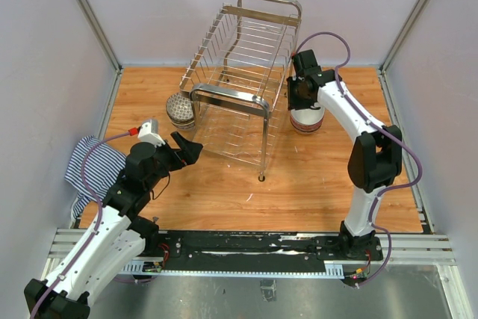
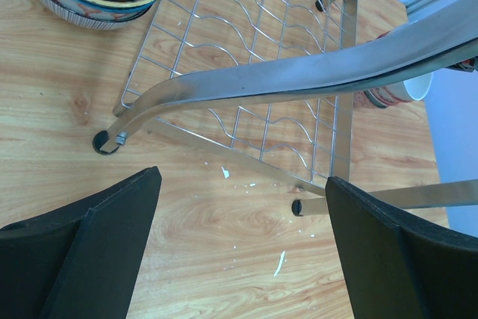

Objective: Unload the bowls from the dish rack
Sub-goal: Place the bowl with the bowl, then reset both arms

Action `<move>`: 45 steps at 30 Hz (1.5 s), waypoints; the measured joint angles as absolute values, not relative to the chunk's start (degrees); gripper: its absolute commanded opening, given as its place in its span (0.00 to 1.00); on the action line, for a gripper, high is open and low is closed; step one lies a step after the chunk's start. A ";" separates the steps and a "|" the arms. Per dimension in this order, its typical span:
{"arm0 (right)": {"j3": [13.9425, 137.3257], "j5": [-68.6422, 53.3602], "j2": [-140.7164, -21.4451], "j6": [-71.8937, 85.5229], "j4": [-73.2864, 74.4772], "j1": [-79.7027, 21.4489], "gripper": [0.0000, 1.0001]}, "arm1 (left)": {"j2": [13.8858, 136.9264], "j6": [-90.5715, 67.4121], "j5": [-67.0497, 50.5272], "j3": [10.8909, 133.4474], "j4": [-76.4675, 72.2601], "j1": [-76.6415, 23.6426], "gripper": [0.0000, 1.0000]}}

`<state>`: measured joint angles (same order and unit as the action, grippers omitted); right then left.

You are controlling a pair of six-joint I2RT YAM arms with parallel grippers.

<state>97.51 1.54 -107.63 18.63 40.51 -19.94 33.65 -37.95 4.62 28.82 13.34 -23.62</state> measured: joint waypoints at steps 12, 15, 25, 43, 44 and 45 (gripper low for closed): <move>94.96 0.36 -105.06 19.05 38.87 -19.62 0.34 | 33.58 -37.95 4.62 28.82 13.37 -23.62 0.97; 94.83 0.05 -104.20 19.11 38.70 -19.59 0.37 | 33.47 -37.93 4.64 28.82 13.39 -23.62 0.97; 84.66 -5.04 -96.09 21.19 31.77 -14.92 0.44 | 32.49 -38.00 4.93 28.88 13.52 -23.62 0.97; 52.53 -0.82 -61.30 27.09 17.54 -5.04 0.98 | 25.21 -39.31 8.54 30.59 16.93 -23.62 1.00; 50.52 -0.32 -59.16 27.35 16.99 -5.04 0.98 | 24.34 -39.64 8.67 30.55 16.91 -23.62 1.00; 48.21 -0.12 -56.73 27.64 16.43 -5.04 0.98 | 23.44 -40.10 8.88 30.46 16.88 -23.62 1.00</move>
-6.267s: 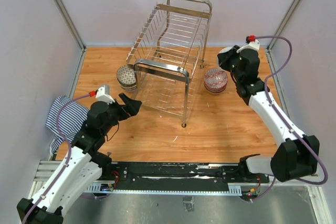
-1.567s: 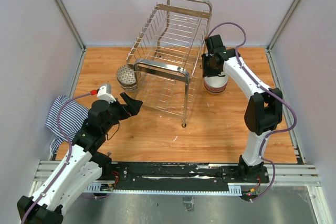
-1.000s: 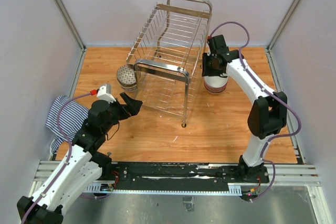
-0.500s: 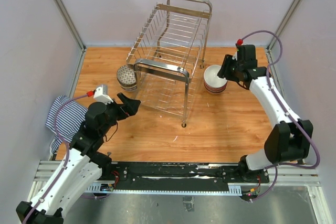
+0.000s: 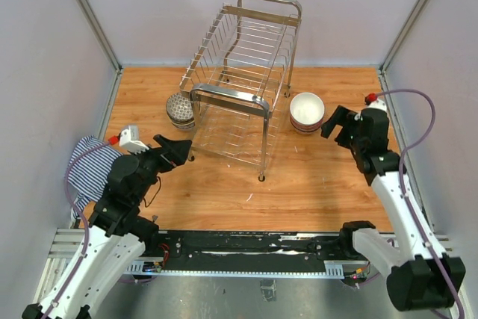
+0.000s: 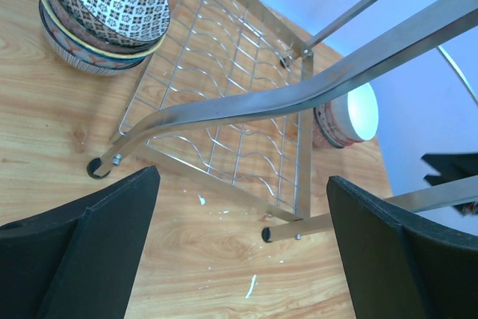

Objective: Unload the bowls from the dish rack
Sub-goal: Reset both arms

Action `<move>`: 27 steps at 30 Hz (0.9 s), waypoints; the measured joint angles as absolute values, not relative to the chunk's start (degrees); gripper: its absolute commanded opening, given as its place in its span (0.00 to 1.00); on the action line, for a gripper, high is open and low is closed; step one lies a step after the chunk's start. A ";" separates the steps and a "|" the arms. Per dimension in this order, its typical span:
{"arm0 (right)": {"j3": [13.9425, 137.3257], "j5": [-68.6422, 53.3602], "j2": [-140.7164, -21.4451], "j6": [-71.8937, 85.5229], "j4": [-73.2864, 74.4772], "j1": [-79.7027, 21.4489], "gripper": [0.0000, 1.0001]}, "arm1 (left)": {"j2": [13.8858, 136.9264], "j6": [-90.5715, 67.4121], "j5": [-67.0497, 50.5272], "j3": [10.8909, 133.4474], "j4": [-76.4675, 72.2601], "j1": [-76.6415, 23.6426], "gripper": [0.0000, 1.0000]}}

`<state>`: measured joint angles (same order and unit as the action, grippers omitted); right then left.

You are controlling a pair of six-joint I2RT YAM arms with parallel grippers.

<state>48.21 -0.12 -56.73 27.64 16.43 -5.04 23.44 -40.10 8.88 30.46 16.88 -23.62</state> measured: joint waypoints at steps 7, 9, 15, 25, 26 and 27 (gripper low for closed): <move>37.10 0.58 -42.54 30.15 16.08 -4.93 0.98 | 19.07 -43.44 9.15 27.64 16.56 -23.62 1.00; 34.85 0.54 -39.18 31.14 15.81 -4.93 0.98 | 18.68 -44.36 9.15 26.92 16.19 -23.62 1.00; 30.48 0.51 -32.71 33.30 15.66 -4.93 0.98 | 18.72 -47.07 9.13 25.32 11.05 -23.62 1.00; 23.51 -0.73 -21.96 36.03 17.56 -4.93 0.98 | 17.47 -50.70 9.87 19.90 2.33 -23.62 1.00; 23.24 -0.69 -20.08 36.01 18.15 -4.93 0.98 | 16.60 -50.68 9.91 19.03 2.24 -23.62 1.00; 23.03 -0.62 -18.76 36.01 18.37 -4.93 0.98 | 15.81 -50.65 9.96 18.41 2.26 -23.62 1.00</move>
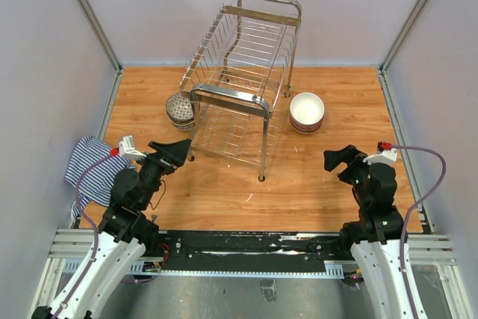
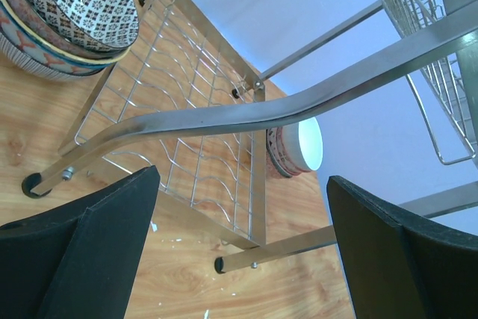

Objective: Unload the bowls from the dish rack
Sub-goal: Reset both arms

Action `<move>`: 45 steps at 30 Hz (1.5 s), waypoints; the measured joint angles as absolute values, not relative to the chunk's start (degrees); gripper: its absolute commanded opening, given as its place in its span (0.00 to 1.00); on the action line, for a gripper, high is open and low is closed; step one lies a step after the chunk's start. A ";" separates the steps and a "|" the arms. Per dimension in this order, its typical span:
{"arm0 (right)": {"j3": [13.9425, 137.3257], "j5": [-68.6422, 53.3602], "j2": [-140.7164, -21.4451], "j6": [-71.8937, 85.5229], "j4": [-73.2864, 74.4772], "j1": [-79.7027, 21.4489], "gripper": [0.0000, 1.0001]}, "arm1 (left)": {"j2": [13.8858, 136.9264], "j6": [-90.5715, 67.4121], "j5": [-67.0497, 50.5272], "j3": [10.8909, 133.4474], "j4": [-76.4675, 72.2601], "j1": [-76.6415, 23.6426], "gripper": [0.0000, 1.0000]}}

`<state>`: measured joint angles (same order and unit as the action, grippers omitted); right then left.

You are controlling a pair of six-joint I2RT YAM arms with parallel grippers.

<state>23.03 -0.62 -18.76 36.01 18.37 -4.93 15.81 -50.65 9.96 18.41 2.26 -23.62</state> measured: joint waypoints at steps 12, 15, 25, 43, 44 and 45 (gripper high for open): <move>21.74 0.62 -11.42 35.79 20.08 -4.93 0.98 | 11.44 -50.02 10.48 14.41 -1.78 -23.62 1.00; 20.99 0.73 -11.40 35.81 20.14 -4.93 0.98 | 11.35 -50.24 10.85 12.86 -1.96 -23.62 1.00; 20.91 0.67 -11.57 35.79 20.69 -4.93 0.98 | 10.15 -50.33 11.38 12.82 -1.52 -23.62 1.00; 20.47 0.43 -11.60 35.83 21.26 -4.93 0.98 | 11.16 -50.43 10.92 14.70 1.89 -23.62 1.00; 20.38 0.30 -11.64 35.83 21.26 -4.93 0.98 | 10.92 -50.43 10.92 14.70 1.93 -23.62 1.00; 20.34 0.23 -11.64 35.83 21.30 -4.93 0.98 | 10.68 -50.43 10.94 14.70 1.96 -23.62 1.00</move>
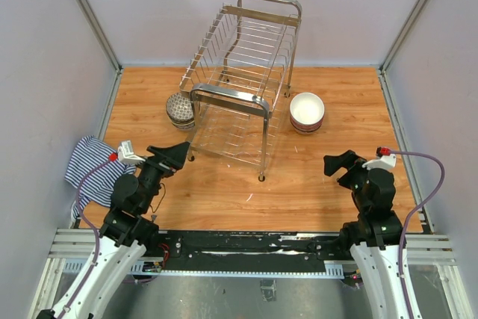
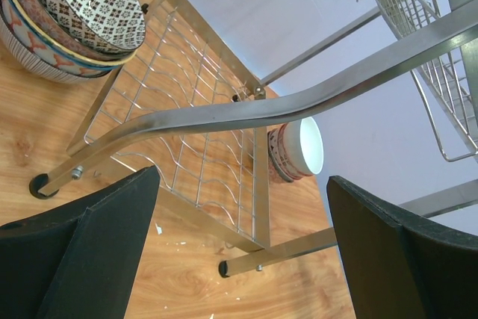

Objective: Unload the bowls from the dish rack
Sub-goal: Reset both arms

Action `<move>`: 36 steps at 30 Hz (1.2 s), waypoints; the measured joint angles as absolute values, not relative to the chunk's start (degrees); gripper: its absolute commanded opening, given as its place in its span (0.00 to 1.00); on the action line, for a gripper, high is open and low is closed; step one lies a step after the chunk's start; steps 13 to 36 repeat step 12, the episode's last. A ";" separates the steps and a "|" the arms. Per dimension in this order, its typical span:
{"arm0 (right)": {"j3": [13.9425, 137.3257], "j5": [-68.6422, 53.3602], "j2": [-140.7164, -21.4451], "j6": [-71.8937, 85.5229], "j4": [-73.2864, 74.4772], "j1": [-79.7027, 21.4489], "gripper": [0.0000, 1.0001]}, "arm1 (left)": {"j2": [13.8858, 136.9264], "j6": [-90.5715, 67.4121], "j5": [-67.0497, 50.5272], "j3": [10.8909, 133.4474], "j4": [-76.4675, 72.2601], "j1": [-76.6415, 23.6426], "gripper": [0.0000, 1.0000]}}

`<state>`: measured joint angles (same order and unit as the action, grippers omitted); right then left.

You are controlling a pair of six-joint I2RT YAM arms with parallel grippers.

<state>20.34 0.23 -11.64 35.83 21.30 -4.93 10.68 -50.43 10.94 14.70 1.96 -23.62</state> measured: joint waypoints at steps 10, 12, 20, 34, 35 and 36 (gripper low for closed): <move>20.32 0.19 -11.07 35.83 21.32 -4.91 0.98 | 9.85 -50.76 11.38 14.70 2.90 -23.62 1.00; 20.32 0.19 -11.07 35.83 21.32 -4.91 0.98 | 10.02 -50.92 11.35 14.70 2.90 -23.62 1.00; 20.32 0.19 -11.07 35.83 21.32 -4.91 0.98 | 10.02 -50.92 11.35 14.70 2.90 -23.62 1.00; 20.32 0.19 -11.07 35.83 21.32 -4.91 0.98 | 10.02 -50.92 11.35 14.70 2.90 -23.62 1.00; 20.32 0.19 -11.07 35.83 21.32 -4.91 0.98 | 10.02 -50.92 11.35 14.70 2.90 -23.62 1.00; 20.32 0.19 -11.07 35.83 21.32 -4.91 0.98 | 10.02 -50.92 11.35 14.70 2.90 -23.62 1.00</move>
